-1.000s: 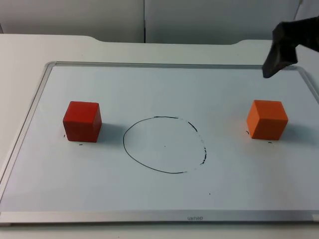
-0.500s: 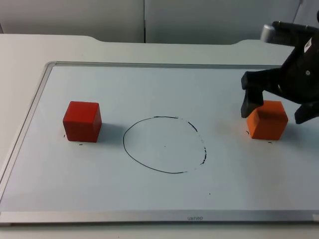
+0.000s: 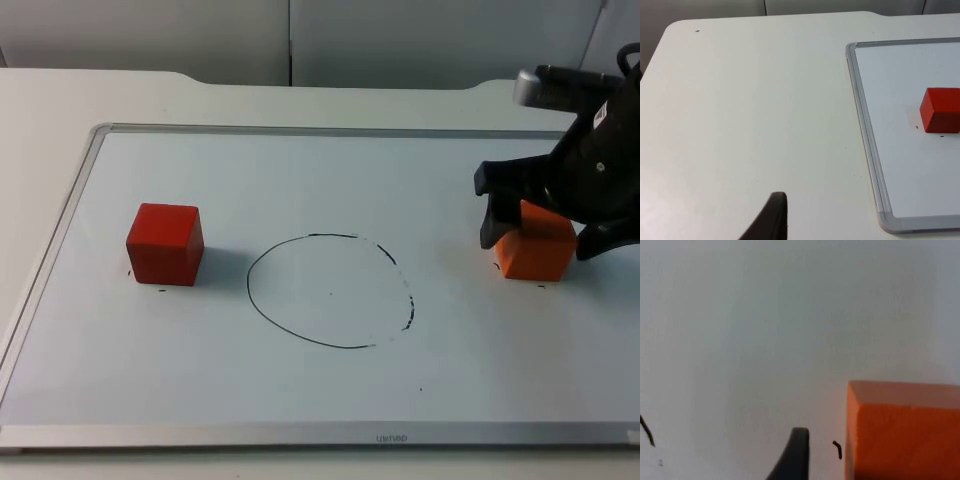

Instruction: Pick up one cube with the left hand and another cube with the right hand. First place the cube in the right hand at the target position, then stack the cube in the left hand on top.

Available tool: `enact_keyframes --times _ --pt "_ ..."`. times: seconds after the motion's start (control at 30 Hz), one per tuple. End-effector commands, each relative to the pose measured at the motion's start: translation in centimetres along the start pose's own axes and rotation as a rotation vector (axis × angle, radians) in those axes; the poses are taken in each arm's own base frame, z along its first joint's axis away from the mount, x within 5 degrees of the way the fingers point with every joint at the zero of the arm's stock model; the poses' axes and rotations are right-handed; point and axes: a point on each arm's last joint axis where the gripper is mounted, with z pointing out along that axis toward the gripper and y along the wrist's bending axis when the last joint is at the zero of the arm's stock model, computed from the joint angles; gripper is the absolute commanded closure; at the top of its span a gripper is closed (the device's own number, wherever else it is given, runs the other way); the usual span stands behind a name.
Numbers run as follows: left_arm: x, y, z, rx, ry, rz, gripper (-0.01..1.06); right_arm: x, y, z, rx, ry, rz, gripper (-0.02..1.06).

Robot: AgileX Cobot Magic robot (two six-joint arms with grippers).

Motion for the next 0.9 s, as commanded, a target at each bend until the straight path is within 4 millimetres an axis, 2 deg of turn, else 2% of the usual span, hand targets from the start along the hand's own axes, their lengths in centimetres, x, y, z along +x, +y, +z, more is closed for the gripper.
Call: enact_keyframes --times 0.0,0.03,0.17,0.23,0.3,0.33,0.37,0.47,0.7,0.87 --pt "0.04 -0.03 0.02 0.005 -0.006 -0.001 0.00 -0.34 0.17 -0.20 -0.003 -0.019 0.017 0.35" --pt "0.04 -0.03 0.02 0.005 -0.006 -0.001 0.00 -0.34 0.17 -0.20 -0.003 -0.019 0.017 0.35" --pt "0.04 -0.03 0.02 0.005 -0.006 -0.001 0.00 -0.34 0.17 -0.20 -0.003 -0.019 0.019 0.51" --pt "0.04 -0.03 0.02 0.005 -0.006 -0.001 0.00 -0.36 0.11 -0.20 -0.002 -0.019 0.020 0.55" --pt "0.04 -0.03 0.02 0.005 -0.006 -0.001 0.00 -0.36 0.11 -0.20 -0.002 -0.019 0.020 0.66" --pt "0.04 -0.03 0.02 0.005 -0.006 -0.001 0.00 -0.36 0.11 -0.20 -0.002 -0.019 0.020 0.77" --pt "0.04 -0.03 0.02 0.005 -0.006 -0.001 0.00 -0.36 0.11 -0.20 -0.002 -0.019 0.020 0.77" --pt "0.04 -0.03 0.02 0.005 -0.006 -0.001 0.00 -0.40 0.11 -0.20 -0.003 -0.024 0.003 1.04" --pt "0.04 -0.03 0.02 0.005 -0.006 -0.001 0.00 -0.38 0.11 -0.33 -0.001 -0.021 -0.034 1.05" --pt "0.04 -0.03 0.02 0.005 -0.006 -0.001 0.00 -0.36 0.12 -1.18 0.001 -0.013 -0.068 1.05"
